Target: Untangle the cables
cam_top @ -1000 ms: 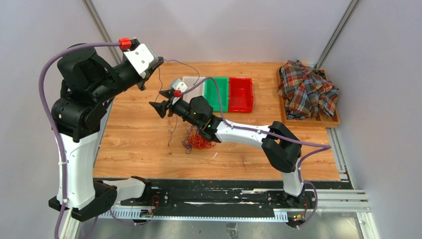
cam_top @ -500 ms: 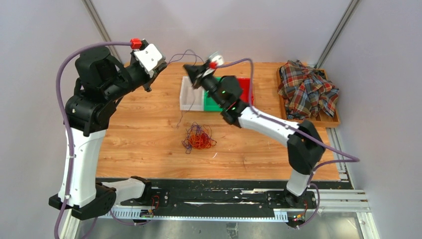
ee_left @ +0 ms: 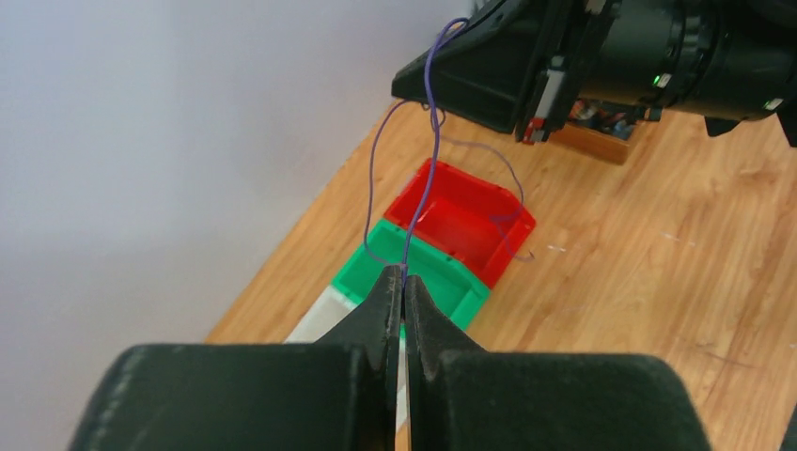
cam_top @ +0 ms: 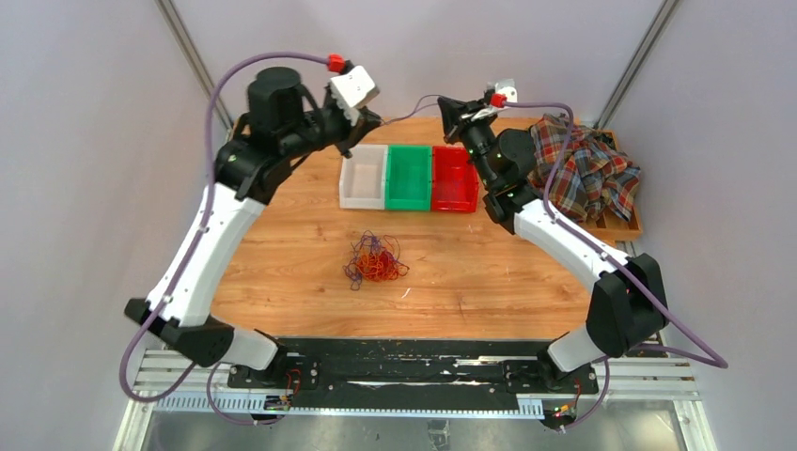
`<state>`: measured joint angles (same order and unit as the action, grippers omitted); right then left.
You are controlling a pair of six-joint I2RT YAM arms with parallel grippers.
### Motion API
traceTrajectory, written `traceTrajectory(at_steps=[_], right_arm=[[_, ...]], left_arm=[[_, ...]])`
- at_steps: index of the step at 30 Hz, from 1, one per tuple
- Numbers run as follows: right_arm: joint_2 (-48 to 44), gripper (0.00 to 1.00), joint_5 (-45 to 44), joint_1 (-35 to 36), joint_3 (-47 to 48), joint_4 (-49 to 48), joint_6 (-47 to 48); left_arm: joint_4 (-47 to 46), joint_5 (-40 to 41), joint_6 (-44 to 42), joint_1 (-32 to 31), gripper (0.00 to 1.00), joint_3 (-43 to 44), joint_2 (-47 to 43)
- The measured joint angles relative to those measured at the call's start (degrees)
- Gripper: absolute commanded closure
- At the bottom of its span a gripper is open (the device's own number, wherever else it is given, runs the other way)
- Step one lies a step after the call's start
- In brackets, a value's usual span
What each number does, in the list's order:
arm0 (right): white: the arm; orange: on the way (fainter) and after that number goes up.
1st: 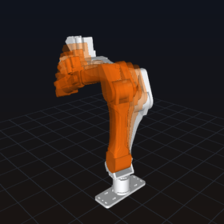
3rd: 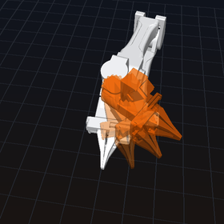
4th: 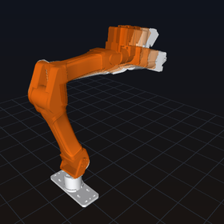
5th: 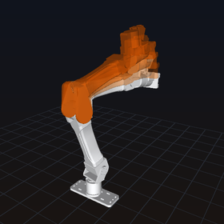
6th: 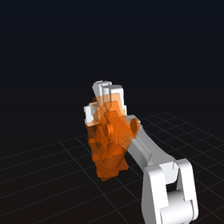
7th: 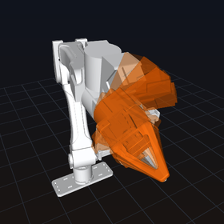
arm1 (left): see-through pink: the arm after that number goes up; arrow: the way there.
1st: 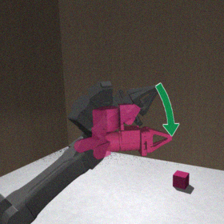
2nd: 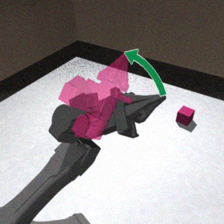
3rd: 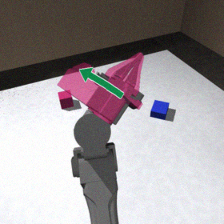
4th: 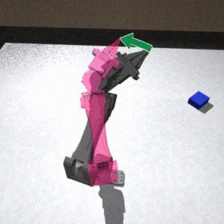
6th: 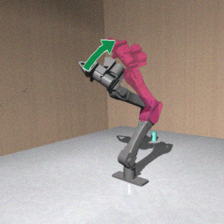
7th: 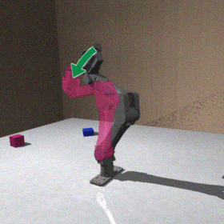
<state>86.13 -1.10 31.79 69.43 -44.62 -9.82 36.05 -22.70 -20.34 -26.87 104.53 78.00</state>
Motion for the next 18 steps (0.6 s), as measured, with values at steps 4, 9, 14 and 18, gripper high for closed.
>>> traceTrajectory(at_steps=[4,9,14,18], right_arm=[[-0.37,1.0,0.04,-3.82,-4.33,1.75,-1.16],[-0.31,0.99,0.79,-7.43,-7.19,2.05,-2.67],[0.55,0.99,2.36,-10.6,-7.13,1.18,-4.9],[2.97,0.99,4.2,-11.93,-4.26,1.44,-6.51]], left_arm=[[-2.4,0.04,1.99,-3.34,1.0,2.25,7.78],[-3.65,0.46,4.0,-5.46,1.0,8.48,17.42],[-4.2,0.94,5.29,-6.49,1.0,14.99,23.08],[-4.94,1.01,5.68,-6.64,1.0,17.33,23.87]])
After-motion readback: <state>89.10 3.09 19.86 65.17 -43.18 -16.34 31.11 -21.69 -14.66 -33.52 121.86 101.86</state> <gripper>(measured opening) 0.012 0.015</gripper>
